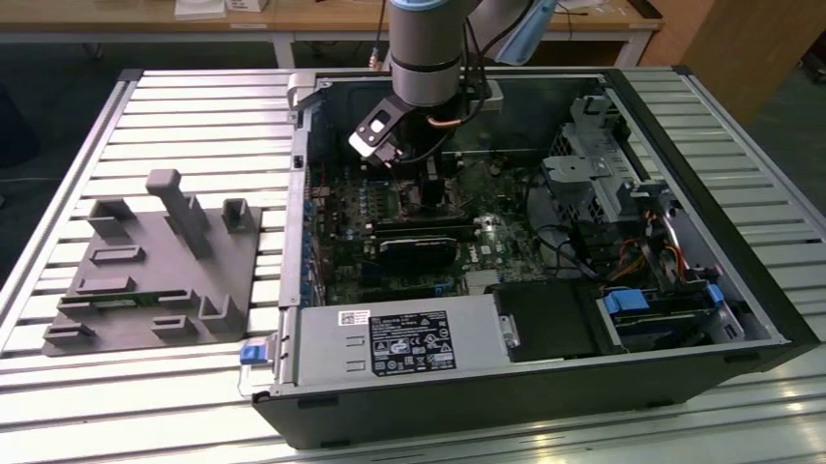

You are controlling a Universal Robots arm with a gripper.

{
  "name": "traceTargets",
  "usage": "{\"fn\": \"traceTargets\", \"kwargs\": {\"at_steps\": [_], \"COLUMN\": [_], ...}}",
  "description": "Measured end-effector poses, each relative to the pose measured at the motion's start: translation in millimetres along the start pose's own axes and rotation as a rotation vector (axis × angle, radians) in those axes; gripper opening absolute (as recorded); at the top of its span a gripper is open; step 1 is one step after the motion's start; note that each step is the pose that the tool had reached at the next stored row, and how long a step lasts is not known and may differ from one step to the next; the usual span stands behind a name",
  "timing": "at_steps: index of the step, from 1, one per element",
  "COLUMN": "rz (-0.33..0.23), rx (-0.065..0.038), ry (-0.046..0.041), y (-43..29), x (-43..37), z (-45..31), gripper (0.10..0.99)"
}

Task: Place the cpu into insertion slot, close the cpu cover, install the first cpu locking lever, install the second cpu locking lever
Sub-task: 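Place the cpu into insertion slot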

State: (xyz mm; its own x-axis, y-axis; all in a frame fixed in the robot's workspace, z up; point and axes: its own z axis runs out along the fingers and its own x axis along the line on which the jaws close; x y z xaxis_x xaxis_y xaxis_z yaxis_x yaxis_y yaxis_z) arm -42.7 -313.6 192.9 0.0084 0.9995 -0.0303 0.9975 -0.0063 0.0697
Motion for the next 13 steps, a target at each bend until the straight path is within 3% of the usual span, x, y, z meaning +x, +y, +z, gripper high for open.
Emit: {"fn": "traceTargets", "kwargs": {"at_steps": [9,13], "rz": [0.0,0.0], "rx": [0.0,0.0], "ry": [0.0,0.0], "y": [0.9,0.9], "x": [-0.4,-0.4], "z": [-12.3,-12.8], "gripper": [0.612,0.612]}}
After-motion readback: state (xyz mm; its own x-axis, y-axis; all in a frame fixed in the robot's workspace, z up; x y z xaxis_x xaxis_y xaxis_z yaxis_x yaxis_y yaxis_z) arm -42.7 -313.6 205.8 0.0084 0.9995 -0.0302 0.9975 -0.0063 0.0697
